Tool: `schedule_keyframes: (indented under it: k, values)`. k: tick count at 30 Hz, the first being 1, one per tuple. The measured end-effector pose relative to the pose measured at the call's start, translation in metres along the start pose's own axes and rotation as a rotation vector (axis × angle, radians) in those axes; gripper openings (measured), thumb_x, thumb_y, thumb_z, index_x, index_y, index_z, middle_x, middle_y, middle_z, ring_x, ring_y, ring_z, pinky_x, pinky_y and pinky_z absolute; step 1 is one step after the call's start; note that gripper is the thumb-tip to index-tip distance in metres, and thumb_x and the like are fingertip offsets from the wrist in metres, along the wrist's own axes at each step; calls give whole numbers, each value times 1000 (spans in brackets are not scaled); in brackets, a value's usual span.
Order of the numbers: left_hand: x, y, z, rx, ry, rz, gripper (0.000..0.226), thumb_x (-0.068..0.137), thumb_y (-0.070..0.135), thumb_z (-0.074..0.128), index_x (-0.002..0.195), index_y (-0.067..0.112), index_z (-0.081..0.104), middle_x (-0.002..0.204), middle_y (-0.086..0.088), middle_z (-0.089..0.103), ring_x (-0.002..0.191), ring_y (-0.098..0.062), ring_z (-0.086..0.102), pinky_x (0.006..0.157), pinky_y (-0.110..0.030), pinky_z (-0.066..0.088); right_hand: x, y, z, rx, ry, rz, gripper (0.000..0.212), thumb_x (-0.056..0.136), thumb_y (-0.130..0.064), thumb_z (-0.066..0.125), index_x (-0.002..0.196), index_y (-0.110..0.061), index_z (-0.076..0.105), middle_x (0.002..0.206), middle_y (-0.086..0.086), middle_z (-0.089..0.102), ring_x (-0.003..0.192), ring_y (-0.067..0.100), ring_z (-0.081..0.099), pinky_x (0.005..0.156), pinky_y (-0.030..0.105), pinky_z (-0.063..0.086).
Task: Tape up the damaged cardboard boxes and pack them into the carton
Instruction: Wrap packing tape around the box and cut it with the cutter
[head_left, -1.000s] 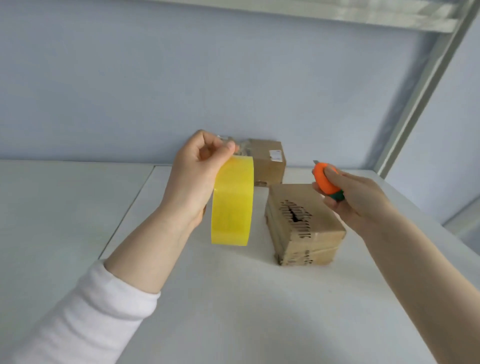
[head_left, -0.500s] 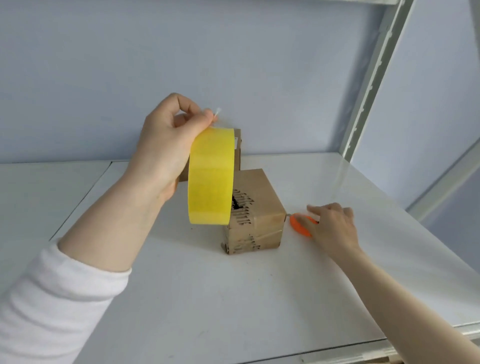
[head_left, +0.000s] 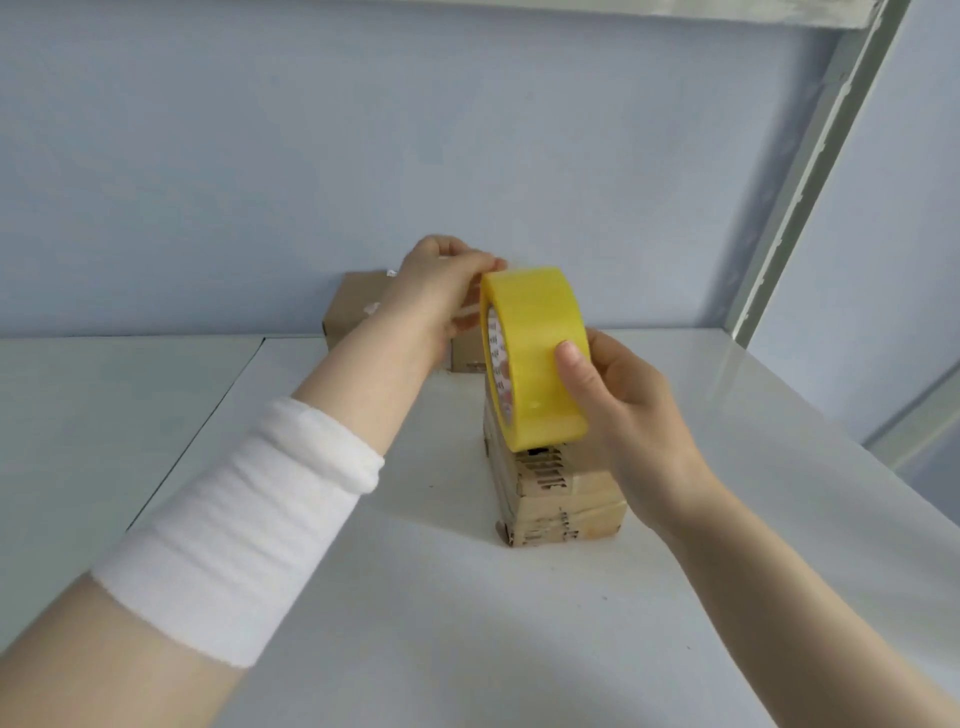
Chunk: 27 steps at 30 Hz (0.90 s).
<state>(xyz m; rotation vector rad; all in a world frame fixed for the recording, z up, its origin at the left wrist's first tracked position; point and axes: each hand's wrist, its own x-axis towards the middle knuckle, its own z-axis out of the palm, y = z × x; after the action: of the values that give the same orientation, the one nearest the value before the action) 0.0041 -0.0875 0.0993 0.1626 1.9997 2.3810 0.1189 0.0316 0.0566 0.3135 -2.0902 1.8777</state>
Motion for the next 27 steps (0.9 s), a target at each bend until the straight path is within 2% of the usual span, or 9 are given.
schedule_keyframes:
  k: [2,4,6,9,12,17,19,23,27]
  values:
    - [14,-7,-5,16,-46,-109,17,86,7,62,79,16,50,62,3,62,52,-8,58,47,-18,47,7,2,2,7,67,48,64,77,-55,48,96,5,59,101,37,57,85,44,60,81,55,48]
    - [23,-12,-9,34,-73,-157,14,83,13,69,80,16,56,65,3,64,56,-8,61,48,-19,49,13,2,1,11,104,93,65,74,-63,47,87,-1,61,106,35,55,100,50,53,89,63,43]
    - [31,-15,-11,34,-103,-167,14,81,18,72,79,17,58,63,5,66,59,-8,63,48,-21,50,15,7,-2,38,65,105,61,75,-69,50,89,-11,64,108,24,61,104,40,57,95,55,45]
    - [39,-20,-13,35,-136,-159,11,83,14,69,82,14,58,62,5,66,57,-8,63,46,-20,51,7,22,-3,-25,-132,73,38,80,-53,59,107,-27,64,109,-1,70,103,18,65,88,33,54]
    - [44,-22,-11,52,-121,-145,13,84,8,67,91,11,55,75,-2,63,61,-12,61,42,-19,49,7,31,0,-110,-43,23,17,77,-43,59,91,-41,69,92,-13,73,88,7,69,75,23,55]
    - [41,-38,-13,91,-130,-193,20,82,3,69,93,11,54,73,-5,62,53,-11,60,44,-21,54,17,25,11,6,284,-9,22,75,-52,58,71,-36,73,66,-8,72,66,10,68,59,25,57]
    - [38,-46,-11,110,-131,-223,27,82,4,69,104,8,55,73,-6,63,53,-11,60,44,-21,54,17,21,11,19,269,15,30,74,-59,57,75,-35,74,74,-5,74,72,12,71,61,26,57]
    - [43,-50,-12,167,-174,-221,29,85,12,68,111,8,56,76,-5,63,57,-11,60,47,-20,54,6,22,5,97,109,29,53,83,-55,51,115,-15,62,107,6,70,102,24,66,81,34,55]
    - [48,-55,-14,219,-183,-185,26,83,11,69,103,10,53,91,-11,65,69,-18,61,67,-30,57,3,24,15,-29,192,116,56,64,-69,63,98,-24,66,97,-1,74,94,20,69,86,43,55]
